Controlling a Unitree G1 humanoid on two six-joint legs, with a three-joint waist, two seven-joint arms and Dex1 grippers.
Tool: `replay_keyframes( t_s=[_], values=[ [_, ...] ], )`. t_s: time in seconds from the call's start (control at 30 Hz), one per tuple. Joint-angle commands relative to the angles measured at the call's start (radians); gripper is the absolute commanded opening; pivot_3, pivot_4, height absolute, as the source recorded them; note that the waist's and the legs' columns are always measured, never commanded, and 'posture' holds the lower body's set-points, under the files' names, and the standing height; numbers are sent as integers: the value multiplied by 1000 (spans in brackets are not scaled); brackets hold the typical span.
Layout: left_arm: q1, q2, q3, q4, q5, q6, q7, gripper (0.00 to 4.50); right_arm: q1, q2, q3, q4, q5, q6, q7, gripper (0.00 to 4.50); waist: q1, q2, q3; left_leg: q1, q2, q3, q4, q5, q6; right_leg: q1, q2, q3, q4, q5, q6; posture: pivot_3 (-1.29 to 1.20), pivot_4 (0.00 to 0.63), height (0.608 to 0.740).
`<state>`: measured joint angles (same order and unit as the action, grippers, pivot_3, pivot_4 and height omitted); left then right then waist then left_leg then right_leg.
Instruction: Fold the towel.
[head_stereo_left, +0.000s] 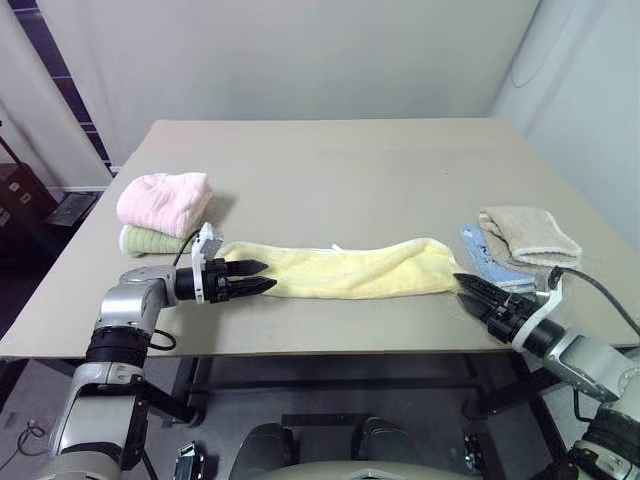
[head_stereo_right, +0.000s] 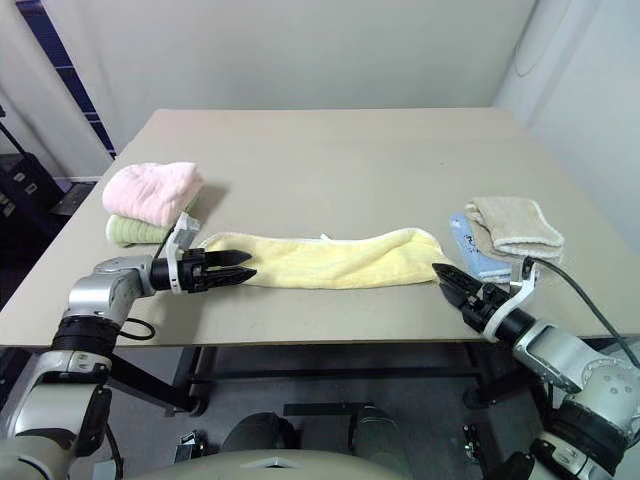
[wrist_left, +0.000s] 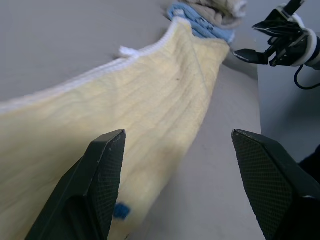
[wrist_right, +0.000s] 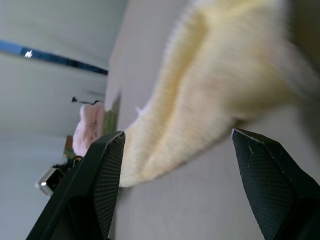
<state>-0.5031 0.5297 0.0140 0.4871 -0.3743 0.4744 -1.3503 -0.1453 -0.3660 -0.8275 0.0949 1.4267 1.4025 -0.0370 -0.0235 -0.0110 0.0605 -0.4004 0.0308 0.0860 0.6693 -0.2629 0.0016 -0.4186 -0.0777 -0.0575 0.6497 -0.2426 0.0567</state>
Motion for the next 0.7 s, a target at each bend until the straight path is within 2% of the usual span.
replay_keyframes(
  t_s=[0.03,0.23,0.57,0.67,0.7],
  values=[
    [-28,0,-7,-11,3,-17,5,3565,-27,18,11,26,25,-84,-89,3545,1,0,0,0,0,0,0,0,0,0,0,0,0,0,0,0,0,740],
    [-41,-8,-16,5,9,-30,13,3565,-90,16,25,123,9,-212,-163,3545,2,0,-1,2,0,0,0,0,0,2,0,1,-1,0,0,0,0,740],
    [-29,-9,-16,6,12,-42,40,3565,-193,1,68,208,-2,-312,-177,3545,2,1,0,7,0,0,-3,0,1,7,0,1,-3,-1,-1,0,0,740],
    [-27,-11,-16,8,15,-52,52,3607,-195,-2,83,220,-10,-317,-176,2931,3,1,0,7,0,0,-3,0,1,7,0,1,-4,0,1,0,0,740],
    [-26,-13,-13,7,11,-50,57,3607,-190,-1,92,211,-16,-318,-172,2552,3,1,0,7,0,0,-3,0,1,7,0,1,-4,0,1,0,0,740]
  ],
)
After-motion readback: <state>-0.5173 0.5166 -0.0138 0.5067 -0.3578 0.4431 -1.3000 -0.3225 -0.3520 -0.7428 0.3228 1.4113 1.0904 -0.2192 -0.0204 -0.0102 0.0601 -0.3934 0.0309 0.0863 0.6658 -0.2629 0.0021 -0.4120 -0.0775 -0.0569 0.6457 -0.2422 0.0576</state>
